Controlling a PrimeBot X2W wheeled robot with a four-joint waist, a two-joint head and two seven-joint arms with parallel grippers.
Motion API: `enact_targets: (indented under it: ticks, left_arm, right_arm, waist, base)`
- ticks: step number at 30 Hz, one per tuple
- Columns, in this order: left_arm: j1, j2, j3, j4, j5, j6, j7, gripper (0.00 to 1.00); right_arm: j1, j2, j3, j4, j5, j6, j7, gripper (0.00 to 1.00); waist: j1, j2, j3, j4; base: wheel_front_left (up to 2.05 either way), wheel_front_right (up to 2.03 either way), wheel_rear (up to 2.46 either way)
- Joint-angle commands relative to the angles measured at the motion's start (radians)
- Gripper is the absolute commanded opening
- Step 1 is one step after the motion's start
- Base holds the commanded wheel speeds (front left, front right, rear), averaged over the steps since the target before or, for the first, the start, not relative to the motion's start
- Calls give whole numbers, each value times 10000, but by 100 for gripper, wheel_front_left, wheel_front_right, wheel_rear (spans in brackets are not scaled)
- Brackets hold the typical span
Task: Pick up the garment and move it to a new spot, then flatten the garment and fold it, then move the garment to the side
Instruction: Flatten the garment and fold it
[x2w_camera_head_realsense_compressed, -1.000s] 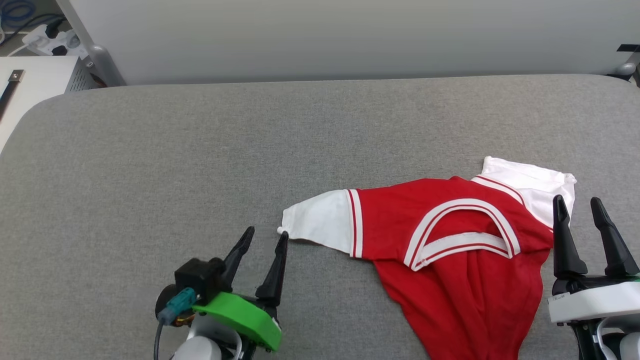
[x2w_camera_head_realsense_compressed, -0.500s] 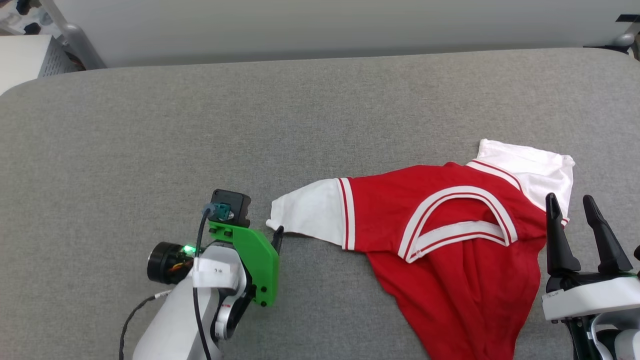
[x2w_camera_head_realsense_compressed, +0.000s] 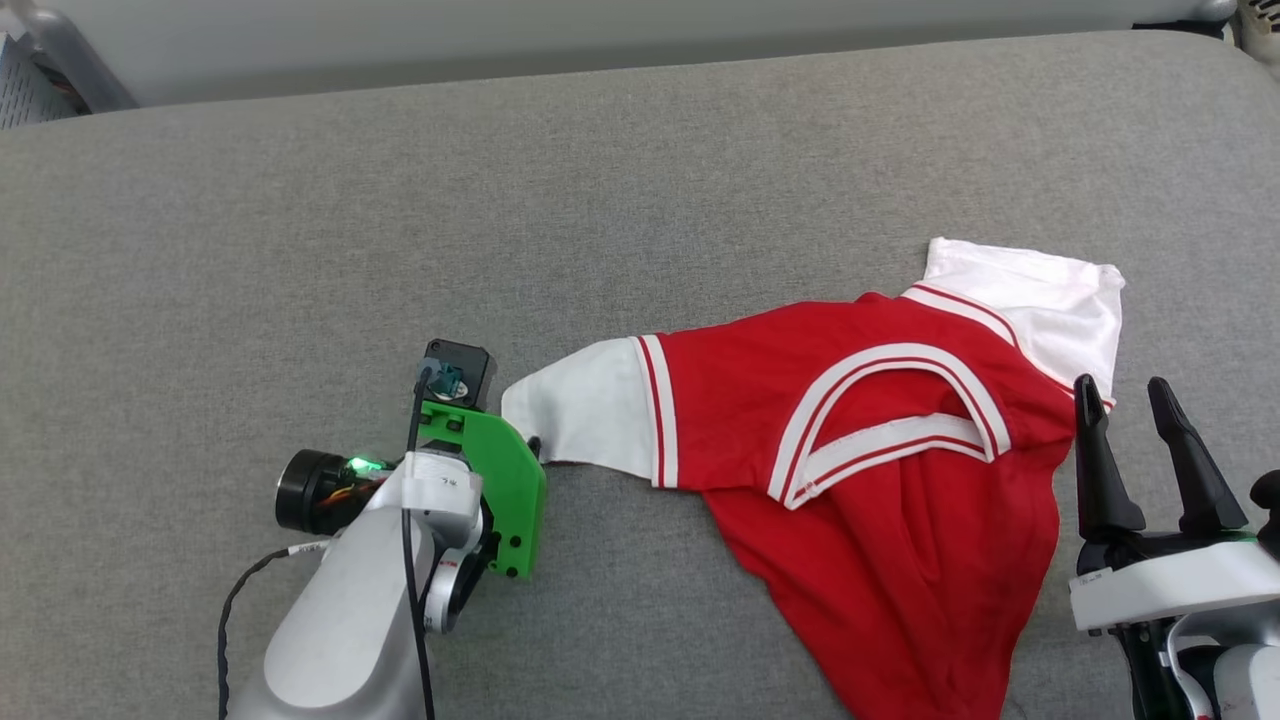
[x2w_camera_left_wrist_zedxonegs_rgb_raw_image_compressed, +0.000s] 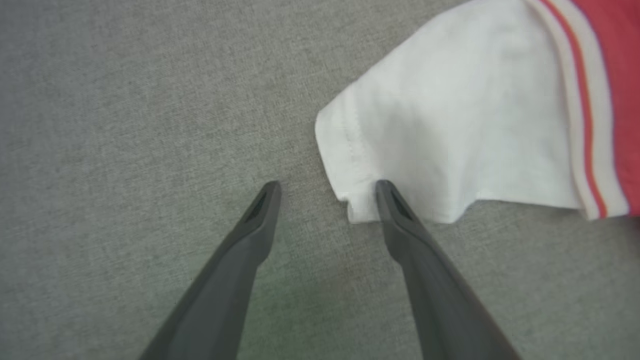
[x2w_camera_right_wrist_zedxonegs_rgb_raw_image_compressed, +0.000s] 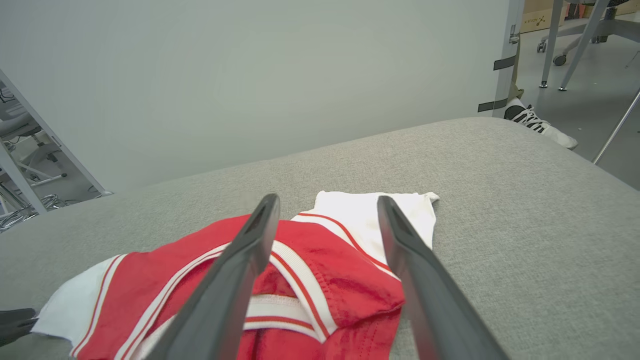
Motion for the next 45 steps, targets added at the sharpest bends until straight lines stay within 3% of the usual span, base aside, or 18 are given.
enact_targets:
  ticks: [1, 10, 12, 19, 27, 33, 38, 45]
  left_arm:
    - [-164, 90, -31, 136, 27, 24, 69, 100]
    - [-6, 65, -404, 728, -58, -185, 485, 100]
    - [-14, 45, -481, 847, -121, -298, 595, 0]
    - [160, -115, -463, 1077, -397, -372, 255, 0]
    - [548, 83, 406, 254, -1020, -156, -882, 0]
    - [827, 531, 983, -1341, -1498, -172, -896, 0]
    - [1265, 1010, 1270, -2675, -1678, -37, -439, 0]
    - [1797, 1205, 1433, -3891, -1850, 181, -148, 0]
  right_arm:
    - [-127, 52, 21, 53, -66, -7, -53, 100]
    - [-162, 59, 13, 138, -93, -7, -72, 100]
    - [-186, 48, 24, 138, -109, -7, -59, 100]
    - [-190, -45, -6, 183, -184, -7, -1, 100]
    - [-136, -408, -40, 131, -117, -7, 631, 100]
    - [-196, -1087, -42, 32, 58, -7, 2968, 100]
    - [-1047, -1546, -527, -12, 10, -7, 5717, 100]
    - [-2604, -1936, -1016, 382, -339, -7, 9395, 100]
  waist:
    - [0, 0, 61, -76]
    - [0, 0, 156, -132]
    - [0, 0, 179, -124]
    - [0, 0, 37, 35]
    - [0, 0, -369, 452]
    - [0, 0, -400, 767]
    - [0, 0, -254, 920]
    - [0, 0, 160, 1285]
  base:
    - [0, 0, 0]
    - [0, 0, 0]
    - [0, 0, 0]
    - [0, 0, 0]
    - [0, 0, 0]
    - [0, 0, 0]
    - [0, 0, 0]
    - [0, 0, 0]
